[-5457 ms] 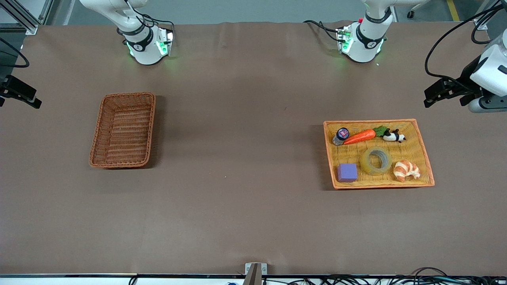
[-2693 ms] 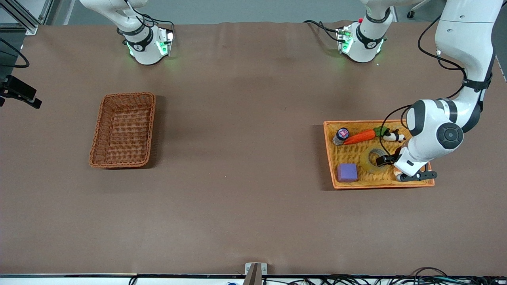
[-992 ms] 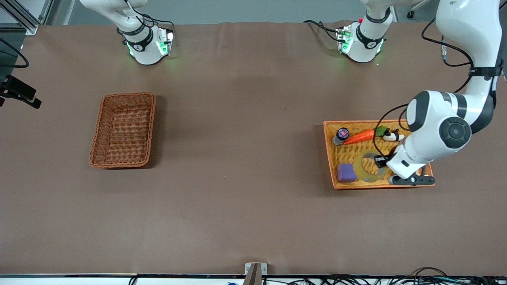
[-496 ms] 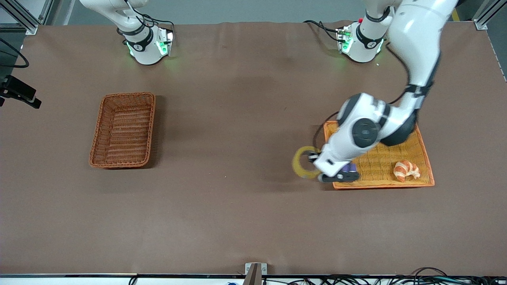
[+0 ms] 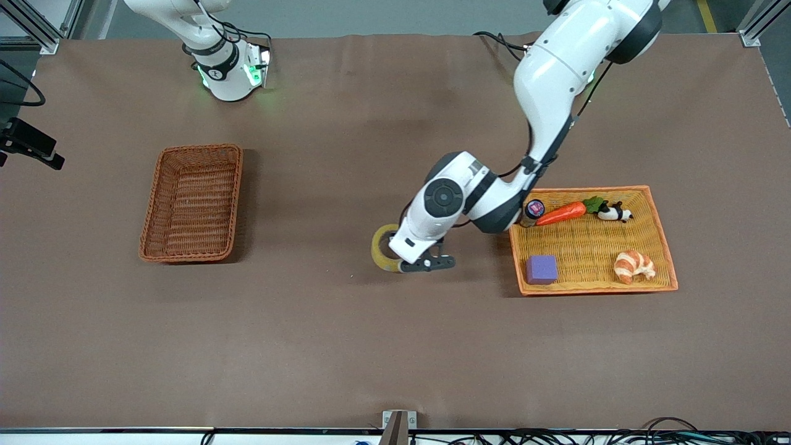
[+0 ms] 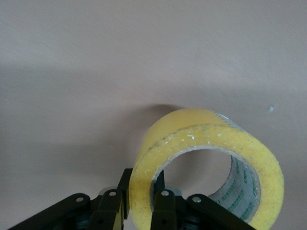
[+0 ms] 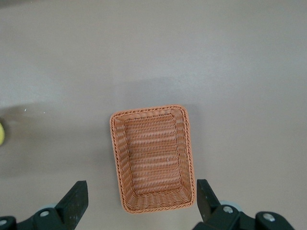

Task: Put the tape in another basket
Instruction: 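Carry the tape out of the tray and set it on the table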

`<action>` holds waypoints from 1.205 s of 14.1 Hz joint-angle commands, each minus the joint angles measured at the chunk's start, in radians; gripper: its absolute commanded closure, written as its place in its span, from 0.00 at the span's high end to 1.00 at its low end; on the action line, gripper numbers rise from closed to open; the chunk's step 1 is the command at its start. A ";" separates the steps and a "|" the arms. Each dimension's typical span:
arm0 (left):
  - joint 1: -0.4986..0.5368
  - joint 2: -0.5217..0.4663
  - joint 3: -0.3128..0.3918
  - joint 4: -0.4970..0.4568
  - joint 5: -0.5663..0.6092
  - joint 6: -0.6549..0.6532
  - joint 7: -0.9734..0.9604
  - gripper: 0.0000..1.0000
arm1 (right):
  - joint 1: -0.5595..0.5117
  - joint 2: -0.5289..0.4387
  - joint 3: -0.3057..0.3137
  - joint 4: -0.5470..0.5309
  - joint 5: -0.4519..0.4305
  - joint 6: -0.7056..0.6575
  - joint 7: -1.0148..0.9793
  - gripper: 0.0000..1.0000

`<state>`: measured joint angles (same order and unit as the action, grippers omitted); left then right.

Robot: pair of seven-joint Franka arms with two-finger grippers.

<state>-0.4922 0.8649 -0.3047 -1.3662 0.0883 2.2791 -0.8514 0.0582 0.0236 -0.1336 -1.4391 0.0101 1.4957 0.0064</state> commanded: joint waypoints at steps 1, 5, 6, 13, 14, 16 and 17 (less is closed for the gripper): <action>-0.052 0.057 0.009 0.084 0.013 0.010 -0.072 0.17 | -0.020 -0.010 0.012 -0.014 0.024 0.012 -0.009 1.00; -0.077 0.057 0.018 0.099 0.019 0.025 -0.150 1.00 | -0.023 -0.010 0.011 -0.014 0.053 0.012 -0.006 1.00; -0.071 0.028 0.032 0.098 0.018 0.020 -0.153 1.00 | -0.021 -0.010 0.009 -0.014 0.053 0.014 -0.006 1.00; 0.087 -0.291 0.167 0.081 0.123 -0.317 -0.033 1.00 | -0.006 -0.010 0.015 -0.010 0.039 0.009 0.004 1.00; 0.142 -0.334 0.165 0.079 0.122 -0.338 0.030 1.00 | 0.000 -0.007 0.017 -0.010 0.042 0.011 0.004 1.00; 0.252 -0.409 0.161 0.075 0.105 -0.381 0.171 1.00 | 0.053 0.021 0.046 -0.012 0.048 0.012 0.004 1.00; 0.295 -0.452 0.160 0.075 0.105 -0.450 0.236 1.00 | 0.081 0.041 0.081 -0.014 0.041 0.014 0.006 1.00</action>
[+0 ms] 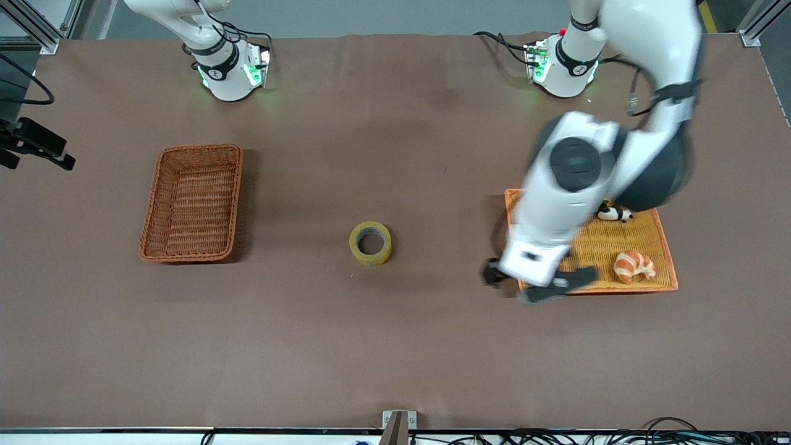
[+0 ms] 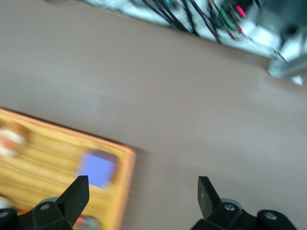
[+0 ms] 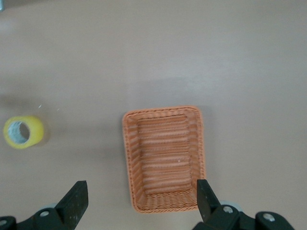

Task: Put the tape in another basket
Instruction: 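Withdraw the left gripper while the right gripper reaches toward the tape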

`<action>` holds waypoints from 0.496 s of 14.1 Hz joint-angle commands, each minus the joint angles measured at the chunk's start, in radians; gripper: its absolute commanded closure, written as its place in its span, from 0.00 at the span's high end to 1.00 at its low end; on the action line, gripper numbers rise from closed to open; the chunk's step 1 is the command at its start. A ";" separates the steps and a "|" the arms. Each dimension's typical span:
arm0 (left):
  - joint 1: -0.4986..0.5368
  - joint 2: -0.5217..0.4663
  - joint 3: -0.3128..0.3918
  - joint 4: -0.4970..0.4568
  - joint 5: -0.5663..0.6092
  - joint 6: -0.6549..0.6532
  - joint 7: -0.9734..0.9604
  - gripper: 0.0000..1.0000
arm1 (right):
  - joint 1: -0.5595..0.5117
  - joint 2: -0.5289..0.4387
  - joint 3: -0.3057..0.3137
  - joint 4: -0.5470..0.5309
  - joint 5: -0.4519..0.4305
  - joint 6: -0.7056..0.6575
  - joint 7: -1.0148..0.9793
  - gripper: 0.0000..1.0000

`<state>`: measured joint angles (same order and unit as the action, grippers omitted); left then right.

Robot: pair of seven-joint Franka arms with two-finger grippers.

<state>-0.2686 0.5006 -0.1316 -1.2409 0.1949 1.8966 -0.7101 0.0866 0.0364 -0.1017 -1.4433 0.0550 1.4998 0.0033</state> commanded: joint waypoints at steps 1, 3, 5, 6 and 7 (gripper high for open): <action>0.100 -0.120 -0.013 -0.051 -0.002 -0.135 0.144 1.00 | 0.068 0.054 0.089 -0.009 -0.009 0.026 0.024 1.00; 0.123 -0.192 -0.003 -0.066 0.009 -0.230 0.175 1.00 | 0.085 0.108 0.170 -0.023 -0.009 0.100 0.110 1.00; 0.211 -0.255 -0.016 -0.083 -0.012 -0.270 0.187 1.00 | 0.116 0.172 0.226 -0.051 -0.009 0.192 0.197 1.00; 0.236 -0.273 -0.022 -0.086 -0.041 -0.275 0.227 1.00 | 0.140 0.210 0.230 -0.057 -0.009 0.236 0.220 1.00; 0.255 -0.296 -0.019 -0.116 -0.058 -0.283 0.292 1.00 | 0.175 0.259 0.231 -0.057 -0.009 0.282 0.256 1.00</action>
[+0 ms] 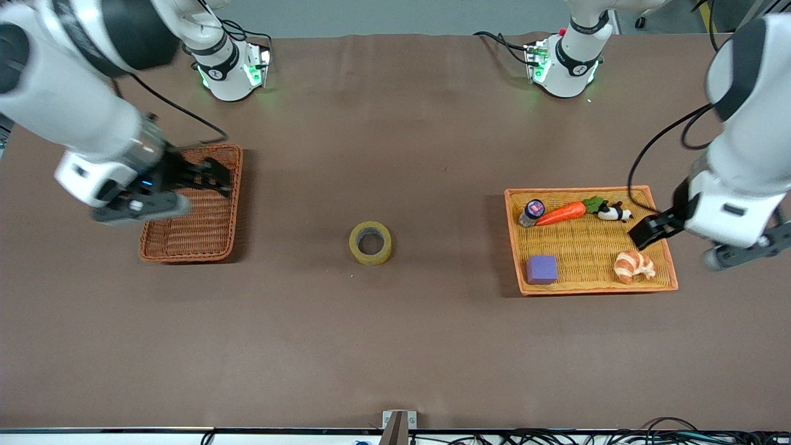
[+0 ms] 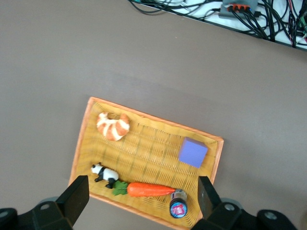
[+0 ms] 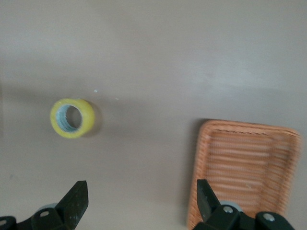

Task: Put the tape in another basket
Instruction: 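Withdraw the left gripper while the right gripper reaches toward the tape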

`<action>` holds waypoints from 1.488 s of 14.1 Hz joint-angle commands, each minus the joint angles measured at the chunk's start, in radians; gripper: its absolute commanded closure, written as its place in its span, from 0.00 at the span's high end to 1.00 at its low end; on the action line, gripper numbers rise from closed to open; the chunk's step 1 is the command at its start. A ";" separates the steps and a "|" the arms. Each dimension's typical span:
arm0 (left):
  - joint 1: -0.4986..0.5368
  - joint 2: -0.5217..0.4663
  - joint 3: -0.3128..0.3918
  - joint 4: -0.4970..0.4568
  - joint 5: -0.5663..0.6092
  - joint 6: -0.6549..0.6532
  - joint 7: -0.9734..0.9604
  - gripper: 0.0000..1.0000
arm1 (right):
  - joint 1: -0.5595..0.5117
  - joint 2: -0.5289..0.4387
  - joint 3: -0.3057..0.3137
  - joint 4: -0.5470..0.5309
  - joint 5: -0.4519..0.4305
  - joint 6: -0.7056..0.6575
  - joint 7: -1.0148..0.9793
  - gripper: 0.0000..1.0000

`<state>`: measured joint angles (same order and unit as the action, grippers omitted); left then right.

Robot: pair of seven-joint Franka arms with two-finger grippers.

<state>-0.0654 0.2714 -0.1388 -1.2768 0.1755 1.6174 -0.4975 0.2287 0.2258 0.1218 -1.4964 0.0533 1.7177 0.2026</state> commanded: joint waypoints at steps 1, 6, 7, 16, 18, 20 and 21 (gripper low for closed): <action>0.087 -0.096 -0.013 -0.125 -0.042 0.007 0.141 1.00 | 0.073 0.114 0.007 -0.004 -0.009 0.110 0.107 1.00; 0.099 -0.118 -0.013 -0.158 -0.071 0.018 0.188 1.00 | 0.251 0.334 0.007 -0.005 -0.098 0.291 0.308 1.00; 0.101 -0.118 -0.010 -0.154 -0.070 0.019 0.189 1.00 | 0.262 0.363 0.007 -0.010 -0.102 0.324 0.310 1.00; 0.139 -0.187 -0.015 -0.139 -0.077 -0.072 0.303 1.00 | 0.270 0.454 0.006 -0.117 -0.167 0.608 0.336 1.00; 0.171 -0.215 -0.010 -0.185 -0.123 -0.074 0.306 1.00 | 0.277 0.475 0.006 -0.120 -0.167 0.637 0.336 1.00; 0.188 -0.234 -0.010 -0.219 -0.137 -0.061 0.307 1.00 | 0.282 0.475 0.006 -0.125 -0.168 0.640 0.334 1.00; 0.188 -0.250 -0.012 -0.240 -0.133 -0.045 0.316 1.00 | 0.285 0.475 0.006 -0.127 -0.179 0.642 0.334 1.00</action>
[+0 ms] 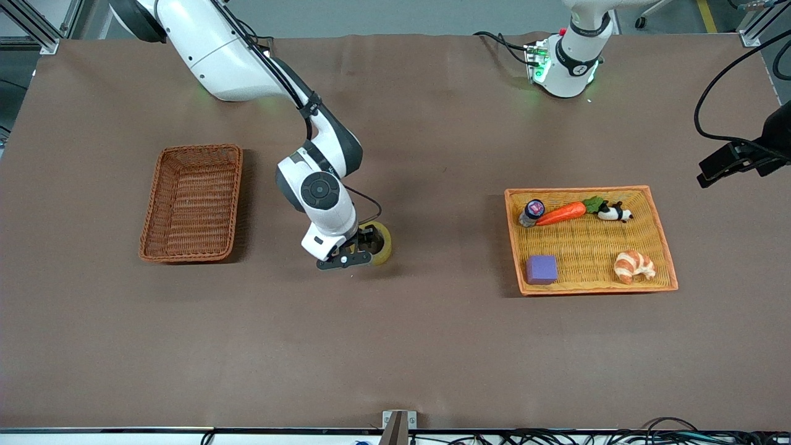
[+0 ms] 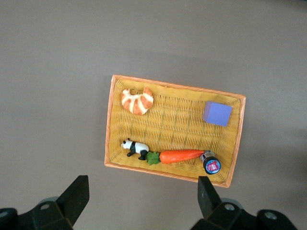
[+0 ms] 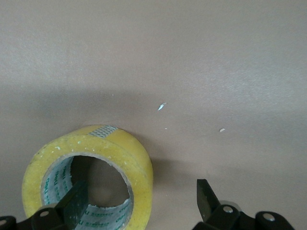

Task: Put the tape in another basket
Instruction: 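Grasp the yellow tape roll with the right gripper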

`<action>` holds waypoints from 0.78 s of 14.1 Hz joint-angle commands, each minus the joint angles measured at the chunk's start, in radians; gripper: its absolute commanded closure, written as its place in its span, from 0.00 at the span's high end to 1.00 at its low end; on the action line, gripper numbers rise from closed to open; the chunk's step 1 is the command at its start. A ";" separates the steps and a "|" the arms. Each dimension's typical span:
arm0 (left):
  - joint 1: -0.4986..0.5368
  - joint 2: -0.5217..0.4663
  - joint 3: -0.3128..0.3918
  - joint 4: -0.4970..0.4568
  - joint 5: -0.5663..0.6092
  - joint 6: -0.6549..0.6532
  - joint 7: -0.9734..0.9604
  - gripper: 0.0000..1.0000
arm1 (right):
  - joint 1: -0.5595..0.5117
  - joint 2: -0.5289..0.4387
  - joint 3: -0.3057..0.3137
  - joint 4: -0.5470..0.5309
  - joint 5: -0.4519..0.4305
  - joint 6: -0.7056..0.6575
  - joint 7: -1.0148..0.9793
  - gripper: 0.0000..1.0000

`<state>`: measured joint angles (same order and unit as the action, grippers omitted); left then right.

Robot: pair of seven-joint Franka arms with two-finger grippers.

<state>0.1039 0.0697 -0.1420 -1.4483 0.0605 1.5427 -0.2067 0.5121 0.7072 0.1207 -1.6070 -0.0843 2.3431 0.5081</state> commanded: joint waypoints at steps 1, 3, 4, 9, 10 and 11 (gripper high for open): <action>0.019 -0.062 -0.008 -0.093 -0.018 0.043 0.029 1.00 | 0.000 -0.006 0.007 -0.031 -0.067 0.018 0.030 1.00; 0.017 -0.093 -0.010 -0.141 -0.016 0.072 0.029 1.00 | 0.000 0.004 0.008 -0.063 -0.087 0.077 0.030 1.00; 0.016 -0.091 -0.010 -0.139 -0.016 0.071 0.029 1.00 | 0.000 0.009 0.008 -0.068 -0.087 0.100 0.030 1.00; 0.010 -0.085 -0.010 -0.133 -0.011 0.071 0.029 1.00 | 0.017 0.011 0.008 -0.067 -0.089 0.104 0.032 0.68; 0.010 -0.085 -0.011 -0.133 -0.011 0.071 0.029 1.00 | 0.019 0.012 0.008 -0.067 -0.089 0.104 0.042 0.50; 0.010 -0.087 -0.011 -0.133 -0.013 0.071 0.029 1.00 | 0.023 0.017 0.007 -0.067 -0.089 0.104 0.055 0.39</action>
<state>0.1113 0.0084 -0.1516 -1.5537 0.0580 1.5933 -0.1924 0.5258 0.7247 0.1261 -1.6619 -0.1411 2.4355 0.5137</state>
